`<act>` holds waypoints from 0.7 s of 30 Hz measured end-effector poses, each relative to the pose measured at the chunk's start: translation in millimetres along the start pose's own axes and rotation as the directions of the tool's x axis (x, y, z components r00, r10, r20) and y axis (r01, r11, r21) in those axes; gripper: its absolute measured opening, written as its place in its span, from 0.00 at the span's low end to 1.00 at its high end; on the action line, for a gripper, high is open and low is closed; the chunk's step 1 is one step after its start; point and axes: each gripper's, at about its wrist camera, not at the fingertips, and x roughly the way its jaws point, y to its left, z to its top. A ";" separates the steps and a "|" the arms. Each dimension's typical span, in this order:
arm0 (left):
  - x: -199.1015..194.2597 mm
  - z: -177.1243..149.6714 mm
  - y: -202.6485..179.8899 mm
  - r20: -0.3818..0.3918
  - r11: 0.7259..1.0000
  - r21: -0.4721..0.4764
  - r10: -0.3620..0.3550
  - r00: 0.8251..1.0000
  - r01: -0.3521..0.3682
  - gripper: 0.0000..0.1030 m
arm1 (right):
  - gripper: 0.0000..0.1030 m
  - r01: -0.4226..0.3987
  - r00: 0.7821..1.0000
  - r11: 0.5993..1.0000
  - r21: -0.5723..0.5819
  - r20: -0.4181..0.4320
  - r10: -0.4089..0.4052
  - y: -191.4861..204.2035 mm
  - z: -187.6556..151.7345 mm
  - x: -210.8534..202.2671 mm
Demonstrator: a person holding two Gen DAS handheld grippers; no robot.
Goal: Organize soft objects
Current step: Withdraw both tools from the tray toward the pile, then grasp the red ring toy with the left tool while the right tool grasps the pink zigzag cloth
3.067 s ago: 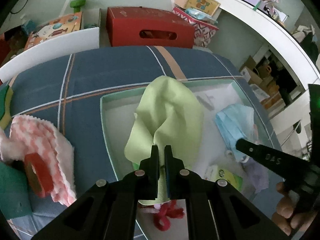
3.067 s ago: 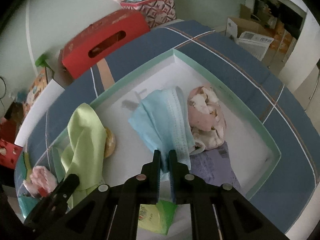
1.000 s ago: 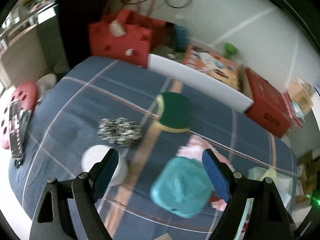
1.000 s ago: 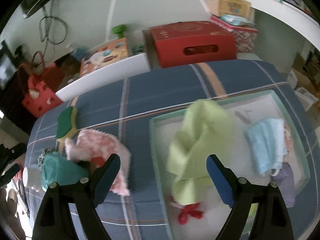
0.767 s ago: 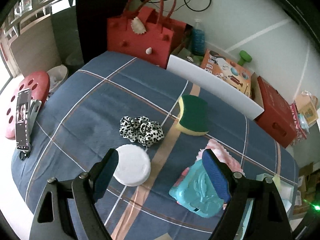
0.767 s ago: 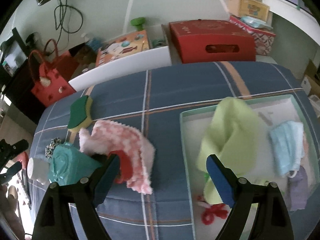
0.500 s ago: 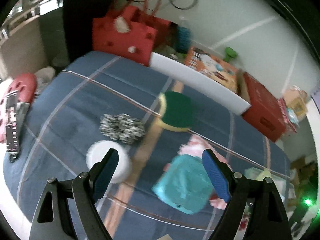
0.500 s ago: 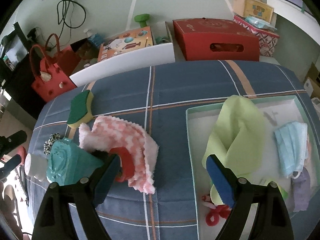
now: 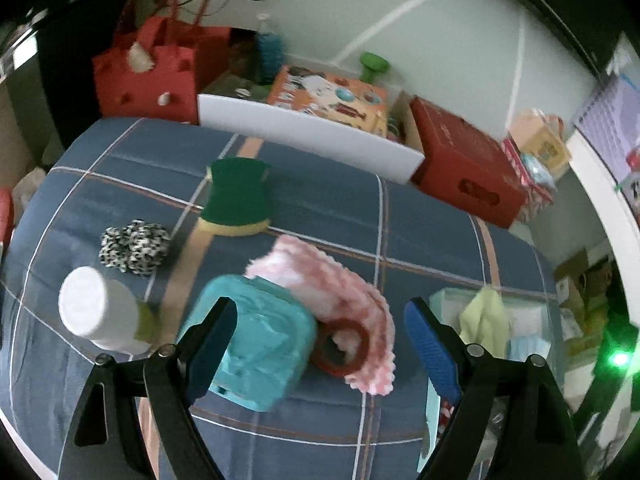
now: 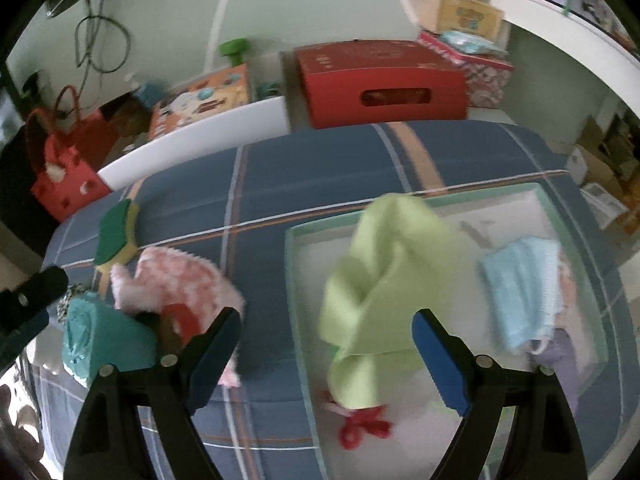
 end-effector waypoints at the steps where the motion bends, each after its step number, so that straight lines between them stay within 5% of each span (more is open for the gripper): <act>1: 2.6 -1.8 -4.8 -0.012 1.000 0.012 -0.005 1.000 0.005 0.84 | 0.87 0.010 1.000 1.000 0.013 -0.001 -0.010 -5.4 0.6 -2.6; 15: 18.5 -21.3 -47.5 -0.049 0.990 0.142 0.007 0.999 0.000 0.82 | 0.87 0.045 0.994 0.991 0.127 0.089 -0.057 -45.7 5.8 -43.7; 21: 26.3 -27.4 -58.9 -0.086 0.984 0.172 -0.025 0.996 0.040 0.66 | 0.87 0.044 0.995 0.987 0.157 0.085 -0.058 -53.1 5.6 -44.3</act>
